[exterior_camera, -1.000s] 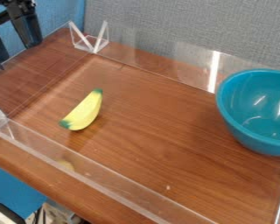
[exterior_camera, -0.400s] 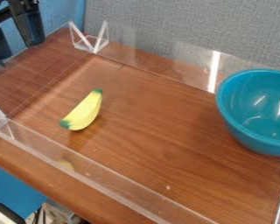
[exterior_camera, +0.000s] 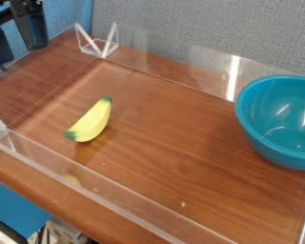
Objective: Remove the mushroom from the blue bowl and put it on the table
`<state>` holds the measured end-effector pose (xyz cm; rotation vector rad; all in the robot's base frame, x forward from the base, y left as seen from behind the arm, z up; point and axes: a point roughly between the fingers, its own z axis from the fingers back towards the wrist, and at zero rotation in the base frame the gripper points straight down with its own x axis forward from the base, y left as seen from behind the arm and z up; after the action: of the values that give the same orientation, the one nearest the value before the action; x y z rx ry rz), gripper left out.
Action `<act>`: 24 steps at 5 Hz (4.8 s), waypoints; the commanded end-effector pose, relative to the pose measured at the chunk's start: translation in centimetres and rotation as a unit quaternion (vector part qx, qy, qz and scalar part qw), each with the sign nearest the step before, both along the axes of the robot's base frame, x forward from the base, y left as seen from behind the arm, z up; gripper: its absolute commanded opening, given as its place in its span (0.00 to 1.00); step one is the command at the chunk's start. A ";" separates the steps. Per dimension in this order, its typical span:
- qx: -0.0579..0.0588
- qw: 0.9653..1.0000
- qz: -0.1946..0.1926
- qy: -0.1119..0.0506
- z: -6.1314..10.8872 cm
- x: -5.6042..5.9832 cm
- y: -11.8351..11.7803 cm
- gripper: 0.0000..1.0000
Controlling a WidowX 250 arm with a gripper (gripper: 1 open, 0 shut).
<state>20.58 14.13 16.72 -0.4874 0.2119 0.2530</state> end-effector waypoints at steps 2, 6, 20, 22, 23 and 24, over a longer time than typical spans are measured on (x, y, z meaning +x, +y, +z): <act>0.020 1.000 0.015 -0.017 1.4 0.2 0.9 1.00; 0.011 0.995 -0.096 -0.006 0.6 0.2 -1.0 1.00; 0.090 0.904 -0.415 -0.058 -11.5 3.2 -19.6 0.00; 0.122 0.900 -0.414 -0.065 -12.2 3.9 -20.1 1.00; 0.148 0.899 -0.407 -0.075 -13.0 4.6 -20.3 1.00; 0.168 0.897 -0.400 -0.083 -13.5 5.3 -20.3 1.00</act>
<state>25.04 -5.83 2.61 -0.0518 0.2218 -0.5533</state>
